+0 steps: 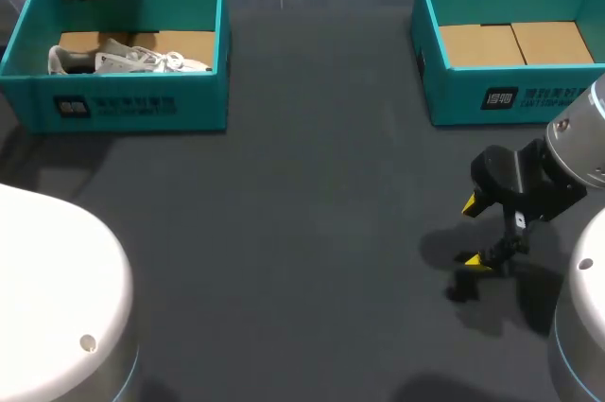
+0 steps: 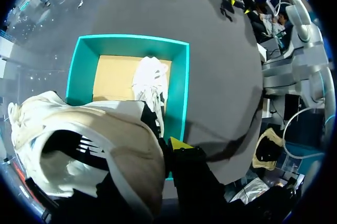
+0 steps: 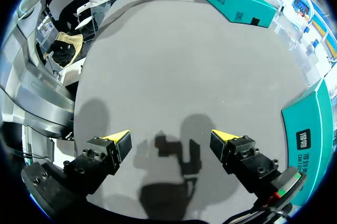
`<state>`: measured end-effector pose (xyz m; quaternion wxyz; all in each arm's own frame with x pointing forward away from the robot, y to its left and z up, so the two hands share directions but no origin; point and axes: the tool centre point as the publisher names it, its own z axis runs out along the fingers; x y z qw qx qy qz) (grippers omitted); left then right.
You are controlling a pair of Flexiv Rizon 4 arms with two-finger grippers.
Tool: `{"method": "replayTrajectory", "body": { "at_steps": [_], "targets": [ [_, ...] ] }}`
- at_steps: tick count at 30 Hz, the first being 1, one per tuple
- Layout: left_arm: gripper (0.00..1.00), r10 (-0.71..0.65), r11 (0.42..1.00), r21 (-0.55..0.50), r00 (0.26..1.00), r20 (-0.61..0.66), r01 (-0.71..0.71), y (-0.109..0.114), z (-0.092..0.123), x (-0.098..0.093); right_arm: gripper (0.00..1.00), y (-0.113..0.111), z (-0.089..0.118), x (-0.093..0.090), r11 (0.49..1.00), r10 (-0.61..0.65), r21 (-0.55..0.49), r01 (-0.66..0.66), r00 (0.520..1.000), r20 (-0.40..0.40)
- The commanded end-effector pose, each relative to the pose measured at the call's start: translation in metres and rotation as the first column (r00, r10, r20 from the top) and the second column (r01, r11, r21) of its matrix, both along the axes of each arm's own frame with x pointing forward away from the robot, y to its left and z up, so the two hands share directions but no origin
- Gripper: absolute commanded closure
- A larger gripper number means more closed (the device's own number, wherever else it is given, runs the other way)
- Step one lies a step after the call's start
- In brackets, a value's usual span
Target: Take the shoe out of the shoebox, open the shoe tongue, remove and reinsert the insole, then place the shoe into the shoebox
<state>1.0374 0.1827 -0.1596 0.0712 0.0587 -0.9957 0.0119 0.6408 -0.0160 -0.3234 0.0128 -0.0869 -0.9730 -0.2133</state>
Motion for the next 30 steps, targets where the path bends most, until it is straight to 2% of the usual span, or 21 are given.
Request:
{"method": "replayTrajectory", "body": {
  "at_steps": [1,8,11,13,16,18,19,30],
  "targets": [
    [1.0,0.005,1.0,-0.006,1.0,-0.007,-0.005,0.022,-0.001,0.022,0.0,0.0,0.0,-0.002,1.0,-0.002,-0.002,0.002,1.0,0.003],
    [1.0,-0.014,1.0,0.002,1.0,0.021,0.013,0.055,-0.019,0.045,0.0,0.0,0.0,-0.002,1.0,-0.002,-0.002,0.002,1.0,0.003],
    [1.0,-0.08,0.997,-0.01,0.997,0.017,0.081,0.064,-0.02,0.051,0.0,0.0,0.0,-0.002,1.0,-0.002,-0.002,0.002,1.0,0.003],
    [1.0,-0.173,0.985,0.002,0.984,0.031,0.173,0.068,-0.02,0.054,0.0,0.0,0.0,-0.002,1.0,-0.002,-0.002,0.002,1.0,0.003],
    [1.0,-0.401,0.916,0.033,0.913,0.081,0.399,0.08,-0.019,0.056,0.0,0.0,0.0,-0.002,1.0,-0.002,-0.002,0.002,1.0,0.003],
    [1.0,-0.518,0.853,0.144,0.848,0.11,0.502,0.09,-0.019,0.058,0.0,0.0,0.0,-0.002,1.0,-0.002,-0.002,0.002,1.0,0.003],
    [1.0,-0.594,0.796,0.204,0.8,0.084,0.57,0.096,-0.02,0.059,0.0,0.0,0.0,-0.002,1.0,-0.002,-0.002,0.002,1.0,0.003],
    [1.0,-0.594,0.796,0.204,0.8,0.084,0.57,0.096,-0.02,0.059,0.0,0.0,0.0,-0.002,1.0,-0.002,-0.002,0.002,1.0,0.003]
  ]
}}
